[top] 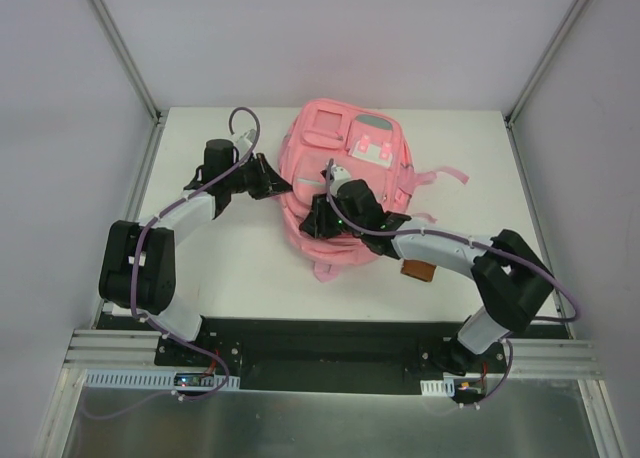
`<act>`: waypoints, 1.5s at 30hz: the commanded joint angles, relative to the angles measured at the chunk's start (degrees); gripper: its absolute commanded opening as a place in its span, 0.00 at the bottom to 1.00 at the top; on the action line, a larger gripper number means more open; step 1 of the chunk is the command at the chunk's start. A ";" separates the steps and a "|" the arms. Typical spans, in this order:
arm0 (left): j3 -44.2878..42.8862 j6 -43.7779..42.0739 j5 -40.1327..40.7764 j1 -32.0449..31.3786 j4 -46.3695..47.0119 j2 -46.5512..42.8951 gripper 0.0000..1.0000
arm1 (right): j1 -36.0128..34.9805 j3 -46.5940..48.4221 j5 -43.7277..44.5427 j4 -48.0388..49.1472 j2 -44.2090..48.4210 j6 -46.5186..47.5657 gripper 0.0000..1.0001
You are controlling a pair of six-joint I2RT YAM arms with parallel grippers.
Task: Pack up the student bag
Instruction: Zip the student bag at the center of the board.
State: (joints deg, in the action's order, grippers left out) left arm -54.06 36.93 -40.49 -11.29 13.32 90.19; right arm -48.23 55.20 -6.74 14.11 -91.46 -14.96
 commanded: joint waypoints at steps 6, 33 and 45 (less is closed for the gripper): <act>-0.96 2.18 -6.97 -1.10 1.80 -5.91 0.00 | -2.74 1.40 14.19 3.99 -4.07 4.67 0.37; 0.54 1.66 -7.50 -1.37 1.18 -7.14 0.00 | -2.75 4.39 20.46 7.60 -8.21 12.94 0.17; 0.36 2.27 -7.59 -1.45 1.62 -6.87 0.00 | -2.57 4.92 16.14 9.45 -7.41 14.52 0.34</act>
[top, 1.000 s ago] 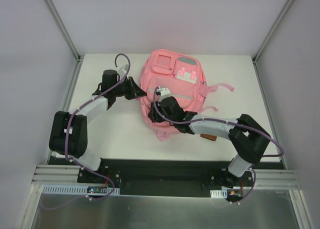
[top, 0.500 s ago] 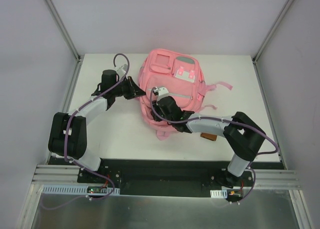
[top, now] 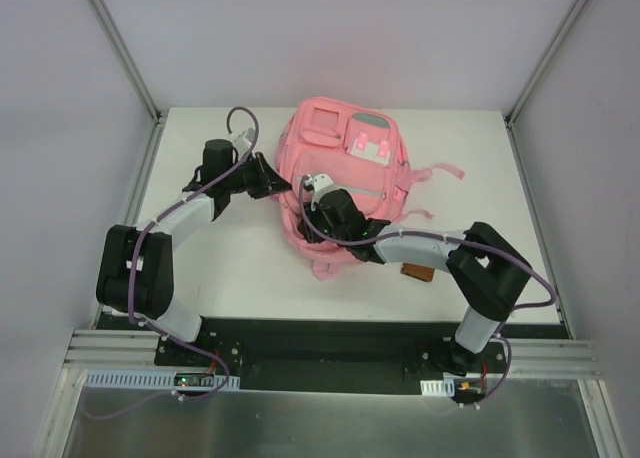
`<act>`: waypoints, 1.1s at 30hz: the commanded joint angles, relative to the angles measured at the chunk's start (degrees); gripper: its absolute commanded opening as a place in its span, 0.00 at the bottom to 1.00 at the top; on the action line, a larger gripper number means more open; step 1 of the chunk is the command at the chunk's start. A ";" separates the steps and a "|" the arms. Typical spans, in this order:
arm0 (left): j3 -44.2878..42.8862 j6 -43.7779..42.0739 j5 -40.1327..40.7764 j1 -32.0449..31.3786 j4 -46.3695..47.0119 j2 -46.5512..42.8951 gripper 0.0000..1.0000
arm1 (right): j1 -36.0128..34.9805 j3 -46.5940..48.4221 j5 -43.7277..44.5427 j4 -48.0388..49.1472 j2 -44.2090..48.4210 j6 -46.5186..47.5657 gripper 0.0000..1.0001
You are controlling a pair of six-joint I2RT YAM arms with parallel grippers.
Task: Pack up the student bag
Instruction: Zip the student bag at the center of the board.
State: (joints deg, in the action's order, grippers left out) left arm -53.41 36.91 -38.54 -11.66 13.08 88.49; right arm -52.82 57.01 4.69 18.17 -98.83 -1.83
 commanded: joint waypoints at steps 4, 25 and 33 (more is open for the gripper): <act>-0.03 2.82 -9.71 -1.08 2.03 -5.34 0.00 | 1.93 2.31 8.66 9.50 -1.28 3.12 0.33; -0.21 3.09 -11.03 -1.17 2.21 -4.46 0.00 | 3.33 1.26 5.24 19.71 -4.01 9.82 0.01; -0.03 2.03 -7.69 -0.91 0.98 -3.85 0.00 | 2.98 -2.96 -0.55 13.58 6.87 5.34 0.01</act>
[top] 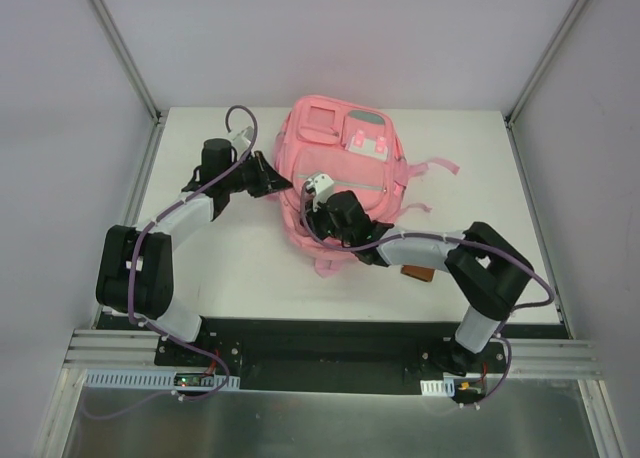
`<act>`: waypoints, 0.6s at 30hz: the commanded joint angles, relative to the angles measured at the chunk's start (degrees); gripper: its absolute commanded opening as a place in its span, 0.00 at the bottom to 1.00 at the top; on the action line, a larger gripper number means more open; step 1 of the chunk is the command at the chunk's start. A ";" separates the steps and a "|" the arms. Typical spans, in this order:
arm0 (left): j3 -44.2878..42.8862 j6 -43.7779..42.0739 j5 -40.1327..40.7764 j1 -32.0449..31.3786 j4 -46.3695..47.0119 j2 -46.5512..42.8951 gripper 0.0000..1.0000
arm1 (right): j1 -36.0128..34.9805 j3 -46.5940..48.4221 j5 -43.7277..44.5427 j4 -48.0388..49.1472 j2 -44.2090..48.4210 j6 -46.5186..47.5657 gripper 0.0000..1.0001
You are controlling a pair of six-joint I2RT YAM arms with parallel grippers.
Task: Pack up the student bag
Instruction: Zip the student bag at the center of the board.
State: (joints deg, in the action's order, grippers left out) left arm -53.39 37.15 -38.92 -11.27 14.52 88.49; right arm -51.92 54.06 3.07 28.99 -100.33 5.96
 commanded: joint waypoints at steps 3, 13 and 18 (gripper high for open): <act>0.04 1.62 -5.65 -0.86 -1.16 -3.76 0.00 | 1.74 -1.50 0.19 -0.50 12.08 -2.88 0.01; 0.47 -1.81 -1.44 -0.25 -5.20 -5.16 0.00 | -0.55 2.62 12.12 -19.83 16.84 1.07 0.01; 1.62 -3.92 0.94 0.28 -7.49 -7.10 0.00 | -0.55 4.11 15.65 -27.92 19.03 1.51 0.01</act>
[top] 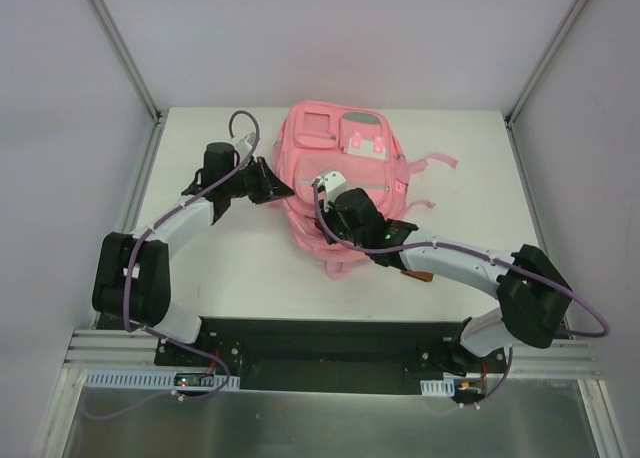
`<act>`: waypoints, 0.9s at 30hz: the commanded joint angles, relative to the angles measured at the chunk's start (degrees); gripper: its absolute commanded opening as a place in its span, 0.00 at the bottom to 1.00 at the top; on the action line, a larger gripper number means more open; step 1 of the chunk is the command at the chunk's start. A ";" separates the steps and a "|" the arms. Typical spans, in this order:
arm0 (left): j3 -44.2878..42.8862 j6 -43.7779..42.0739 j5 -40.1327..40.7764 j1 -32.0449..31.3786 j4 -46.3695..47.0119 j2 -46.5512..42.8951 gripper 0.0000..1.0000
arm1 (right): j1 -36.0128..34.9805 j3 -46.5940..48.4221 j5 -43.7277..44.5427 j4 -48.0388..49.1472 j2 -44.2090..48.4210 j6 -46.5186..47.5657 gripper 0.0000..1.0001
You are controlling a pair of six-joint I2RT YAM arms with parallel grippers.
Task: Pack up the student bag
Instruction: Zip the student bag at the center of the board.
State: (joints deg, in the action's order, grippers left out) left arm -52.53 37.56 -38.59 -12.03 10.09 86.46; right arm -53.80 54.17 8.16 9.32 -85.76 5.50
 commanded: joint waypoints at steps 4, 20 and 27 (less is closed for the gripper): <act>1.38 -4.69 1.15 1.66 -3.50 -5.86 0.00 | 1.33 4.28 9.42 -12.31 5.68 0.22 0.01; 1.82 -5.13 0.89 5.35 -5.43 -8.49 0.00 | 2.55 -7.41 16.36 -17.41 15.79 -3.56 0.01; 3.14 -4.60 -1.75 10.62 -6.57 -11.13 0.00 | 6.51 -11.45 16.18 -17.23 20.27 -3.21 0.01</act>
State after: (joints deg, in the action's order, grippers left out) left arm -49.19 34.70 -39.03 -5.54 3.20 80.05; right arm -50.83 44.38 16.73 -5.41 -68.51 1.67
